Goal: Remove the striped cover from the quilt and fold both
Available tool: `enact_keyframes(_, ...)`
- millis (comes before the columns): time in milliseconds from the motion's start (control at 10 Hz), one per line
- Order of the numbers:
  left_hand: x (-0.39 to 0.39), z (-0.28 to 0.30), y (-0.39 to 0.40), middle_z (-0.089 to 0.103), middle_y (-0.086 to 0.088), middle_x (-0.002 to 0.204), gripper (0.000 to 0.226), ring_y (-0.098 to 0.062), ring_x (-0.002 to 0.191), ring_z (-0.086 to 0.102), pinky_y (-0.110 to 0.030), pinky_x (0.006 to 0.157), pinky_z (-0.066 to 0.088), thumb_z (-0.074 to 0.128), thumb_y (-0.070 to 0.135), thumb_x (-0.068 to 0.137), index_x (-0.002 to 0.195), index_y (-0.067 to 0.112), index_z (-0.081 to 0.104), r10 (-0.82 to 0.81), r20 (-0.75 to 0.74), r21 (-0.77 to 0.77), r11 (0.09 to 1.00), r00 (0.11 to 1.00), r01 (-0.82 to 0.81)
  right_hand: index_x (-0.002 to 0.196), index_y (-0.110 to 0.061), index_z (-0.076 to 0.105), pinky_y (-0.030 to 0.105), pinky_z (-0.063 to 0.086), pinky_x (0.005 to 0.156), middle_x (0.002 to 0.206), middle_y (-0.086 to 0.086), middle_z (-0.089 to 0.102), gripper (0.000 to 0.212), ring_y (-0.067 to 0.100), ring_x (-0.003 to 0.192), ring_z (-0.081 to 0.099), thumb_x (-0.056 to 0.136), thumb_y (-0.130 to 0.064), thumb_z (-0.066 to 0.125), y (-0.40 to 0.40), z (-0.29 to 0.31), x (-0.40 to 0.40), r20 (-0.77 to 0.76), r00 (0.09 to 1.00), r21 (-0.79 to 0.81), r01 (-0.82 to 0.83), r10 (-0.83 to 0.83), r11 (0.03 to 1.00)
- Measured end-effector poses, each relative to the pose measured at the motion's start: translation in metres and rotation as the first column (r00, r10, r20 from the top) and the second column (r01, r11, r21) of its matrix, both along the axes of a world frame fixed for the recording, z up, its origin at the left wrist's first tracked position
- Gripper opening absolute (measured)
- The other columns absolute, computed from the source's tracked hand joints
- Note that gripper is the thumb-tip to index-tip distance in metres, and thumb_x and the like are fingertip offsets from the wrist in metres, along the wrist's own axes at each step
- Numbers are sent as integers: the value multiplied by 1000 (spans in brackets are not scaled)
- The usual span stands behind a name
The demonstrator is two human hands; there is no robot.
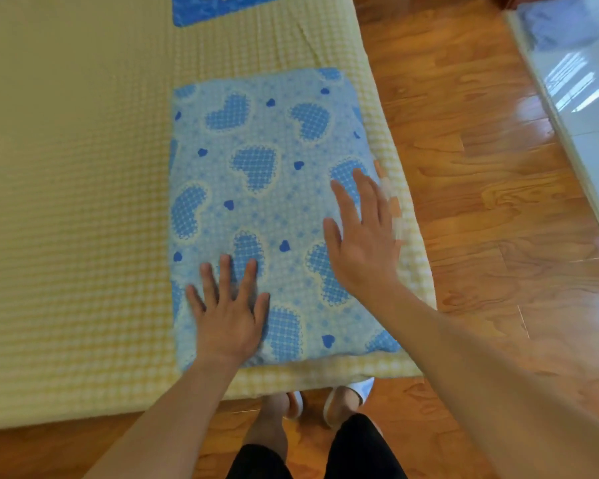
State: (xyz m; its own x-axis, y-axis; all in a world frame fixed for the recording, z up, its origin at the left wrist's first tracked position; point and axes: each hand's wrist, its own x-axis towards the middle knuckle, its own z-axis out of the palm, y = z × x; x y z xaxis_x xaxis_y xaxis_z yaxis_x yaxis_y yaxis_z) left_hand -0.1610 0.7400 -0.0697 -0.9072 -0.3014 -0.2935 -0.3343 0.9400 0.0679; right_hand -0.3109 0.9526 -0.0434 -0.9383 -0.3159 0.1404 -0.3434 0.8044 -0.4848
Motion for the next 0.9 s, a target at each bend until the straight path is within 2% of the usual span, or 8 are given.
enact_keyframes(100, 45, 3, -37, -5, -8, 166, 72, -43, 150, 10, -68, 111, 26, 3, 83, 85, 146, 56, -23, 309, 193, 86, 940, 931, -330, 158, -29, 0, 53, 10, 121, 165, 2, -12, 70, 27, 152, -11, 100, -63, 21, 7, -30, 46, 228, 953, 327, -266, 197, 907)
enact_keyframes(200, 59, 9, -68, 61, -16, 118, 70, -34, 87, 66, -51, 80, 54, 20, 80, 88, 125, 70, -38, 397, 359, 259, 827, 844, -499, 158, -32, 1, 54, 10, 121, 166, 4, -6, 77, 29, 152, -6, 95, -71, 27, 23, -45, 63, 259, 966, 277, -62, -12, 959)
enact_keyframes(400, 32, -10, -65, 65, -18, 100, 75, -31, 71, 63, -43, 68, 54, 32, 58, 101, 146, 52, -27, 371, 383, 322, 805, 846, -499, 152, -39, -19, 59, 21, 116, 164, 0, -15, 79, 36, 150, -3, 91, -76, 16, 32, -64, 74, 399, 899, 394, 12, -183, 919)
enact_keyframes(500, 31, -12, -65, 46, -23, 142, 75, -41, 113, 58, -51, 88, 52, 33, 58, 101, 149, 49, -24, 385, 406, 275, 813, 829, -513, 150, -42, -17, 57, 22, 116, 163, -2, -14, 78, 35, 150, -2, 92, -73, 24, 29, -48, 58, 469, 864, 384, -14, -182, 923)
enact_keyframes(600, 56, -2, -59, 1, -19, 165, 82, -44, 151, 2, -60, 121, 12, 50, 35, 99, 159, 30, -6, -49, -38, -12, 999, 998, 49, 153, -38, -11, 54, 23, 117, 164, 4, -7, 68, 34, 150, 3, 97, -61, 21, 28, -31, 95, 383, 907, 404, 7, -176, 915)
enact_keyframes(700, 102, 1, -54, -26, -11, 163, 95, -36, 148, -27, -51, 123, -5, 48, 5, 91, 156, 25, -18, -505, 22, -44, 861, 863, 506, 154, -36, -14, 51, 15, 120, 164, 4, -15, 69, 33, 150, -4, 99, -57, 22, 23, -18, 158, 500, 840, 513, -94, -209, 853)
enact_keyframes(800, 149, 14, -68, -34, -8, 159, 85, -33, 147, -29, -49, 124, 10, 39, 7, 95, 156, 18, -20, -386, 221, -20, 916, 896, 400, 156, -34, -10, 48, 11, 121, 164, 3, -18, 78, 35, 150, -6, 98, -51, 41, 16, 5, 190, 590, 790, 523, -219, -165, 824)
enact_keyframes(900, 169, 47, -96, -13, -10, 166, 78, -34, 153, 2, -48, 119, 23, 40, 20, 97, 159, 16, -7, -233, 356, 56, 972, 905, 228, 158, -29, 2, 40, 19, 118, 165, 7, -3, 75, 33, 150, 13, 99, -40, 48, 1, 45, 209, 624, 770, 488, -248, -136, 837)
